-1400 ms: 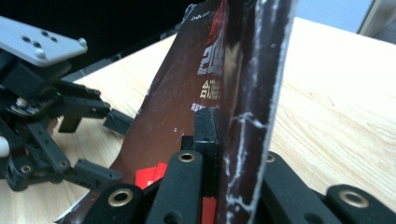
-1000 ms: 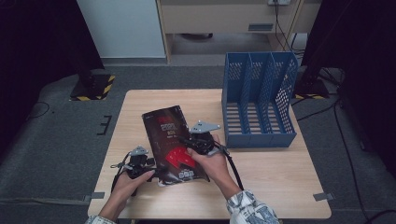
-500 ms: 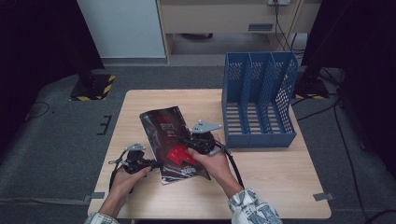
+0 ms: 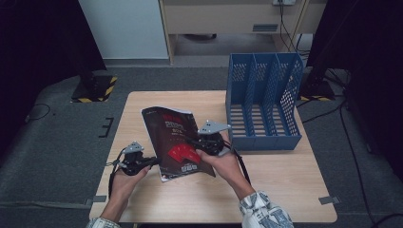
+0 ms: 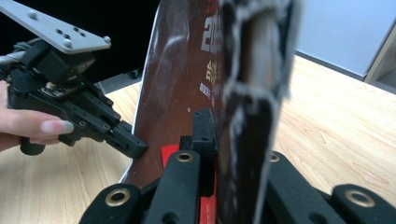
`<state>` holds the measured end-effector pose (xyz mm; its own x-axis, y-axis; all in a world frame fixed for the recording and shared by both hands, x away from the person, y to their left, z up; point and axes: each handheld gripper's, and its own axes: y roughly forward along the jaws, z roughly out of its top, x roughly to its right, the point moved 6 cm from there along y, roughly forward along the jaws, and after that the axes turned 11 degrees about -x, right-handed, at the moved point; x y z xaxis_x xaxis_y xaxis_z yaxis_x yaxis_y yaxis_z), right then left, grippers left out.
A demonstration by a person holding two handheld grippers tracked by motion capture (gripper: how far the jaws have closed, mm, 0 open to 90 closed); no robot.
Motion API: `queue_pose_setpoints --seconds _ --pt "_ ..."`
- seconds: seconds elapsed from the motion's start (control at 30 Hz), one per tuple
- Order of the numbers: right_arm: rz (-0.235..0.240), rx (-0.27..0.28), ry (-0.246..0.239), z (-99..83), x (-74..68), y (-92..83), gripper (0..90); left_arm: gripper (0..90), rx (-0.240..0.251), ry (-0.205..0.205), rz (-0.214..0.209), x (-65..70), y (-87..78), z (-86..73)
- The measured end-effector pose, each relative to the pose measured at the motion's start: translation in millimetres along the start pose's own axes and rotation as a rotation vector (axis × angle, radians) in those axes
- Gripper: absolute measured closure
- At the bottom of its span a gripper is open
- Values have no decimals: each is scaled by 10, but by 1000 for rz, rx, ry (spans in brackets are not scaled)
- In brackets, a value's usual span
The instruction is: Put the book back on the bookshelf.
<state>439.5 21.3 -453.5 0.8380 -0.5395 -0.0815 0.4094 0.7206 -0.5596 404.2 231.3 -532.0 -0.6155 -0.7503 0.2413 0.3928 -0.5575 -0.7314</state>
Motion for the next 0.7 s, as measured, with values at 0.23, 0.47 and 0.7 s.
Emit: queue_pose_setpoints --seconds 0.23,0.47,0.7 --pt "3 -4 -10 22 1 -46 783 869 19 15 7 12 -26 21" --pt "20 12 -32 94 -14 -105 677 872 37 40 36 28 -56 51" --pt "23 24 -46 202 -19 -181 569 873 60 51 41 46 -88 68"
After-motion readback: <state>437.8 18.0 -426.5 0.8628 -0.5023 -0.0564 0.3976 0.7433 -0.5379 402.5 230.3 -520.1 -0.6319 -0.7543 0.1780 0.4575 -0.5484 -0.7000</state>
